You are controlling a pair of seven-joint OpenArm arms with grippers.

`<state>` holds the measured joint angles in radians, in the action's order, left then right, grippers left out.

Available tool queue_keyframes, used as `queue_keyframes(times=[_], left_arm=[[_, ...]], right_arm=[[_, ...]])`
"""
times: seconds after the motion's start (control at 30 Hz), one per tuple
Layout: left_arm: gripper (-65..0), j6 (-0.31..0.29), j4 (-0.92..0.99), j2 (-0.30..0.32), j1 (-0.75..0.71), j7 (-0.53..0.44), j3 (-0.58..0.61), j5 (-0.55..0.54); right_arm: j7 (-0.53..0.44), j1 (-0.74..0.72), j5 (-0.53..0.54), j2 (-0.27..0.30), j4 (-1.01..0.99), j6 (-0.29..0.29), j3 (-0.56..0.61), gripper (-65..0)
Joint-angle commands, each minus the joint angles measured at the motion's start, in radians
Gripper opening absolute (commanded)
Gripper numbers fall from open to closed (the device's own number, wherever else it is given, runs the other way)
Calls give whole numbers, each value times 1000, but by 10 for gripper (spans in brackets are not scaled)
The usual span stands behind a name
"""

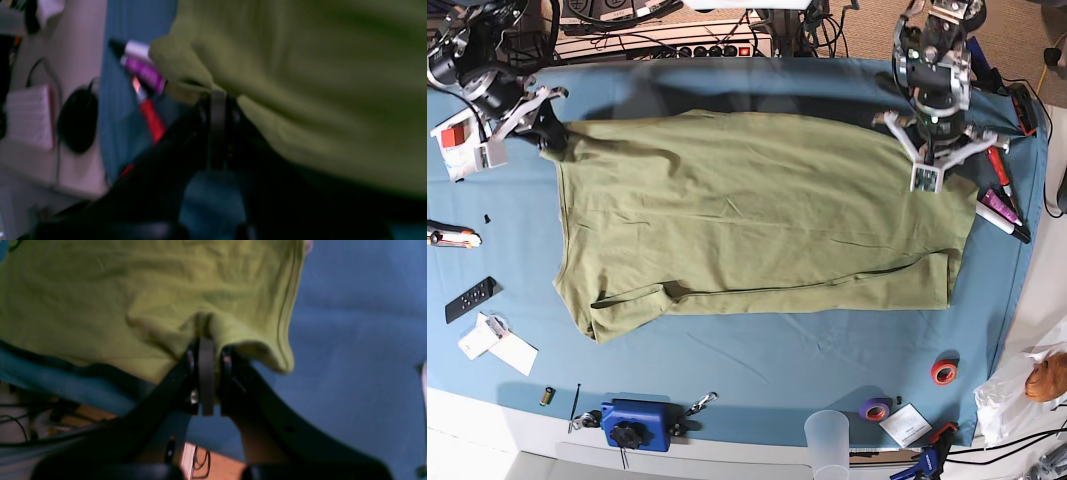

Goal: Layout the t-shirt on the table in an organized manner, then fold the t-shirt properly
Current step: 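Lower the shirt flat onto the table with both grippers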

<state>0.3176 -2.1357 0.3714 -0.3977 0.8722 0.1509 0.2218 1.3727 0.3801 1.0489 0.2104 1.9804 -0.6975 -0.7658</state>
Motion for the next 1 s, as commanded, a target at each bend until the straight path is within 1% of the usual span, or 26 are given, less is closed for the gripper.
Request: queue_keyframes(times=[0.0, 0.07, 0.2, 0.27, 0.37, 0.53, 0.6, 0.63, 0.7, 0.77, 0.8, 0.87, 0.93, 0.97], left_arm=[[-650, 4, -18, 3, 19, -32, -4, -5], [-650, -4, -9, -12, 48, -35, -4, -22], [-650, 0, 50, -50, 100, -35, -8, -18], [-650, 0, 93, -66, 123, -36, -18, -18], [-650, 0, 158, -75, 154, -36, -39, -17], [-650, 0, 179, -75, 190, -40, -143, -18], [-650, -4, 179, -75, 201, -57, -186, -55], [-650, -12, 179, -74, 202, -72, -203, -94], [-650, -86, 180, -75, 201, -95, -222, -174], [-650, -148, 180, -75, 202, -102, -220, -221], [-650, -158, 180, -75, 201, -117, -219, -234], [-650, -157, 180, -75, 205, -138, -220, -233], [-650, -134, 180, -76, 217, -140, -220, -235], [-650, -132, 180, -75, 224, -140, -219, -234]], right_arm=[[-37, -11, 1, 14, 14, -1, -5, -650], [-64, -23, -34, 14, 14, -1, -5, -650], [-79, -53, -84, 14, 13, -1, -5, -650], [-106, -65, -101, 14, 0, -1, -5, -650], [-109, -95, -108, 14, -57, -1, -5, -650], [-113, -164, -107, 14, -218, -1, -6, -650], [-113, -190, -107, 14, -265, -1, -6, -650], [-113, -201, -106, 14, -280, -1, -6, -650], [-112, -217, -104, 14, -287, -1, -5, -650], [-111, -230, -97, 14, -287, -1, -6, -650], [-111, -235, -96, 14, -287, -1, -5, -650], [-106, -245, -97, 14, -287, -1, -6, -650], [-105, -247, -97, 14, -287, -1, -6, -650], [-105, -247, -97, 14, -287, -1, -6, -650]])
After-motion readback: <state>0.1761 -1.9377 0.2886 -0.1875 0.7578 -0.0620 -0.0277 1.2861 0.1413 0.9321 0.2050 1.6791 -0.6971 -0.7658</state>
